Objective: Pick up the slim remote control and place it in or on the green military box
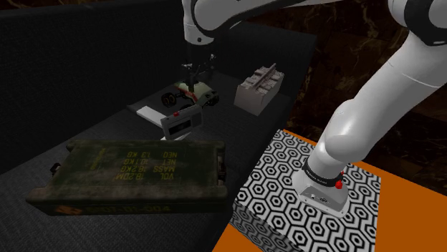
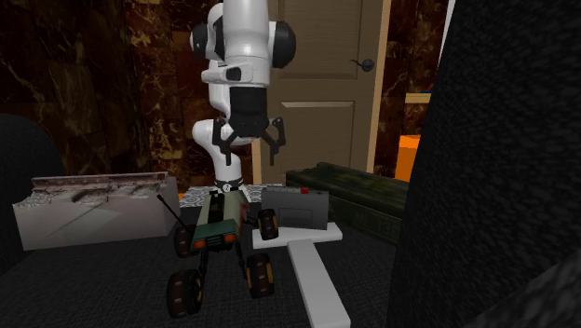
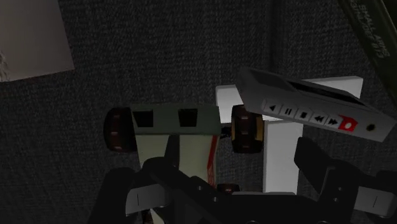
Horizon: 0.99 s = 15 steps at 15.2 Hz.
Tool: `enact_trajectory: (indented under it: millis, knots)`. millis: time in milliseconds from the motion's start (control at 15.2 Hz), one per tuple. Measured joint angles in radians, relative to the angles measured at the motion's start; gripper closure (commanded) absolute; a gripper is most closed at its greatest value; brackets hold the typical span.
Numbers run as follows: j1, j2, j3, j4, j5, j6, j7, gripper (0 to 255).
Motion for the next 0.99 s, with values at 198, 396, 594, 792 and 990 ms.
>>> enact_trajectory:
  millis: [198, 396, 594, 792, 990]
  knots:
    - [0.009, 0.111, 0.025, 0.064, -0.026, 0.038, 0.051, 0]
    - [0.021, 0.22, 0.041, 0.138, -0.057, 0.063, 0.098, 0]
    - [0.039, 0.333, 0.051, 0.221, -0.092, 0.082, 0.144, 0]
    - [0.062, 0.454, 0.053, 0.331, -0.128, 0.08, 0.185, 0]
    - [0.092, 0.574, 0.049, 0.442, -0.161, 0.079, 0.22, 0]
